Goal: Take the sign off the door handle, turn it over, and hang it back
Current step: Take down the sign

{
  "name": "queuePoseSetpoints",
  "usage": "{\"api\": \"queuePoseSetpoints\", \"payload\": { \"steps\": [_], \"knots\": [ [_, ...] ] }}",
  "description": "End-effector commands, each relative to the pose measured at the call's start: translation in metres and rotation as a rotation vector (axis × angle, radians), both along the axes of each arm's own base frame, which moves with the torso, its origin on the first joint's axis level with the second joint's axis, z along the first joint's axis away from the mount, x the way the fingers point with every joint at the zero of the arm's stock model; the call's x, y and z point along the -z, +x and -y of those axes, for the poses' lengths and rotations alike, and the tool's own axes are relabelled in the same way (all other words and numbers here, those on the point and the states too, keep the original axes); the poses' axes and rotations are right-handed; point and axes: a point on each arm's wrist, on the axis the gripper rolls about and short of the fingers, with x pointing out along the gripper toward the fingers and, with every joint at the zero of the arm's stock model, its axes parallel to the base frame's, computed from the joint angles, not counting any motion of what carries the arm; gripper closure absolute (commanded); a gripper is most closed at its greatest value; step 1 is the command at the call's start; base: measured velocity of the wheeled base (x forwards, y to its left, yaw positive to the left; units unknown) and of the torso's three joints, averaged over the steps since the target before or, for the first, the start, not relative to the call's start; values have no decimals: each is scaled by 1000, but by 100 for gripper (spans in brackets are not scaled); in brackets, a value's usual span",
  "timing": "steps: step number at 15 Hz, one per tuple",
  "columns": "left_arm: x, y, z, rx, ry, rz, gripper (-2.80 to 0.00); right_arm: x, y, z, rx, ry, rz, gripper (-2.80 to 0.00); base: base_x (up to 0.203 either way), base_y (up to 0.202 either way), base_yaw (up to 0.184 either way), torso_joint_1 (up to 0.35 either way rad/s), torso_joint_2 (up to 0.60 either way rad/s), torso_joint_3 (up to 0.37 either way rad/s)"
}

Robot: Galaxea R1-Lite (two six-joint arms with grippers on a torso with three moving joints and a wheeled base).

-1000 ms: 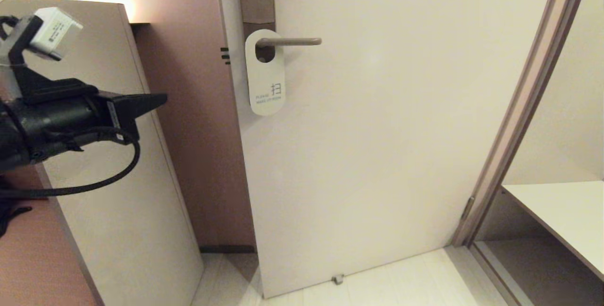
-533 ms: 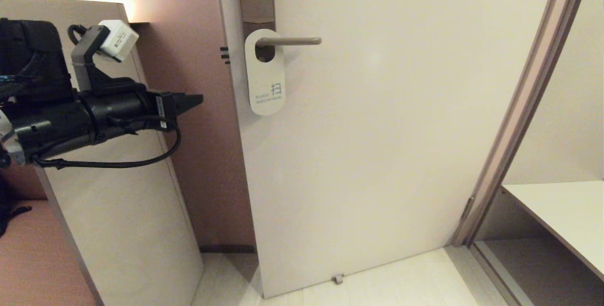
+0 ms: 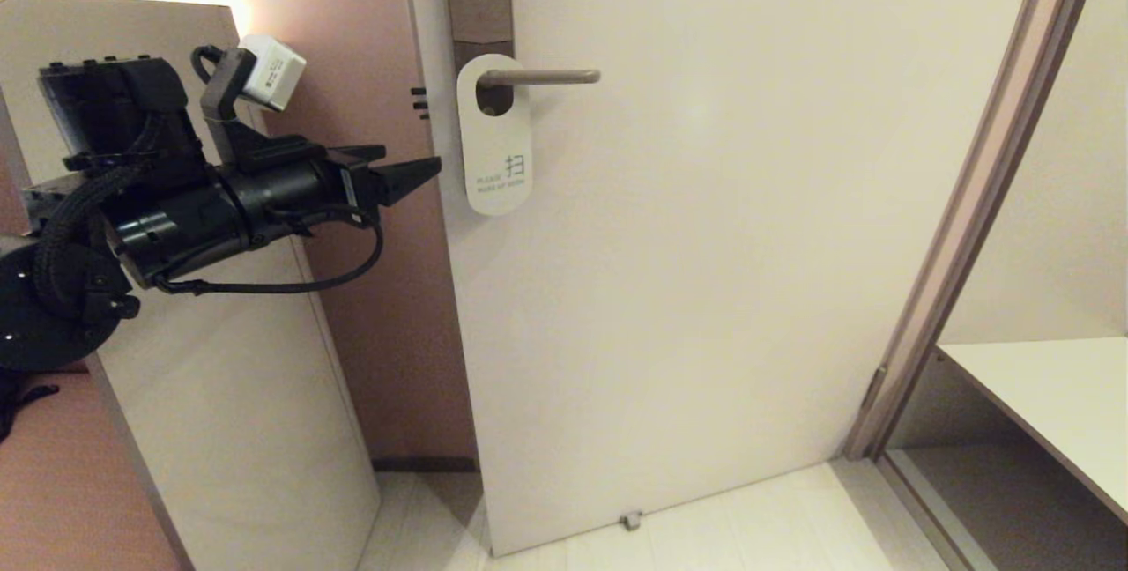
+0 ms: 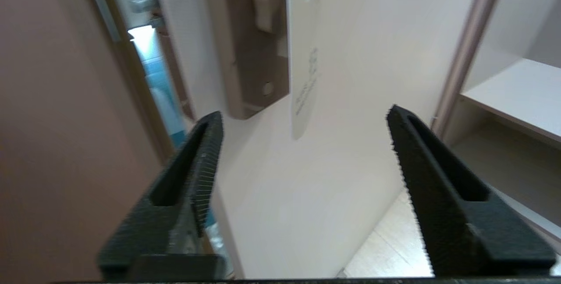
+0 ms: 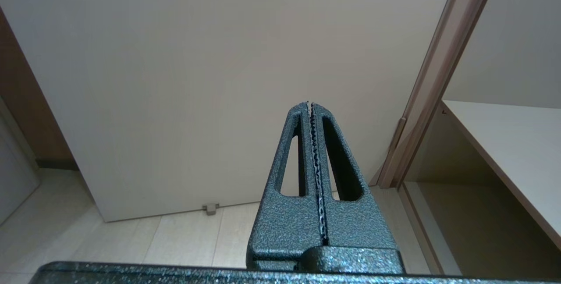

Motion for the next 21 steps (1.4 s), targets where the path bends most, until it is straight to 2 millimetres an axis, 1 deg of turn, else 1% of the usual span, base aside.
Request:
{"api": "queuePoseSetpoints", "payload": {
  "steps": [1,7,9,10,12,14,21],
  "knots": [
    [14,13,4,18,5,-23,-280,0,0,0,0,0,-2,0,0,0,0,0,0,0],
    [23,47,10,28,0,-17,-280,0,0,0,0,0,-1,0,0,0,0,0,0,0],
    [27,54,12,29,2,-25,-280,0,0,0,0,0,-1,0,0,0,0,0,0,0],
    [28,55,13,30,-6,-30,-280,0,0,0,0,0,-2,0,0,0,0,0,0,0],
    [21,57,18,43,-46,-30,-280,0,0,0,0,0,-2,0,0,0,0,0,0,0],
    [19,62,21,46,-56,-23,-280,0,0,0,-1,0,-1,0,0,0,0,0,0,0],
    [28,71,27,104,-54,-40,-280,0,0,0,0,0,-2,0,0,0,0,0,0,0]
  ]
}}
